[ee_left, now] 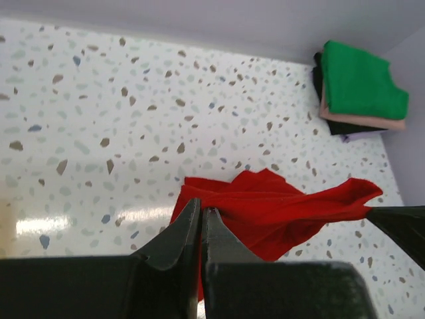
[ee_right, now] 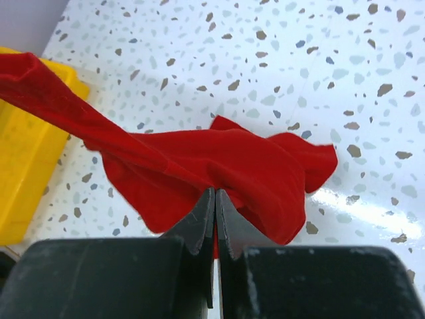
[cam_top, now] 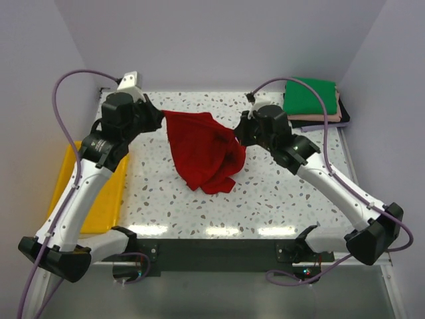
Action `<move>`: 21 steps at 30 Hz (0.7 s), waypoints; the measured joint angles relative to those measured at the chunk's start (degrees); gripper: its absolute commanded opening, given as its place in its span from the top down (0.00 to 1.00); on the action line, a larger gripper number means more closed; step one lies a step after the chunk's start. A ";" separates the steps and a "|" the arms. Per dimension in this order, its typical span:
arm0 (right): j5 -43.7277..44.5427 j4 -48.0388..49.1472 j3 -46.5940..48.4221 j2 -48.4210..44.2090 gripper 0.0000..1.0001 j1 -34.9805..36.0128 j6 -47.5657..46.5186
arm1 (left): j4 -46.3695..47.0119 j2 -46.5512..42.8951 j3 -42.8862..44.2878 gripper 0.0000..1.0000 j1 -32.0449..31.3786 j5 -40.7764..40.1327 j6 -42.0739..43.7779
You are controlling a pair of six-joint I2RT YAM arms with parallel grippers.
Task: Fold and stack the t-shirts
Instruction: Flatten the tshirt out
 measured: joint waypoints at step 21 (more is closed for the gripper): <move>-3.23 -13.07 23.85 -8.22 1.00 -0.96 -5.27 | -3.15 -4.96 30.56 1.00 0.87 1.16 0.68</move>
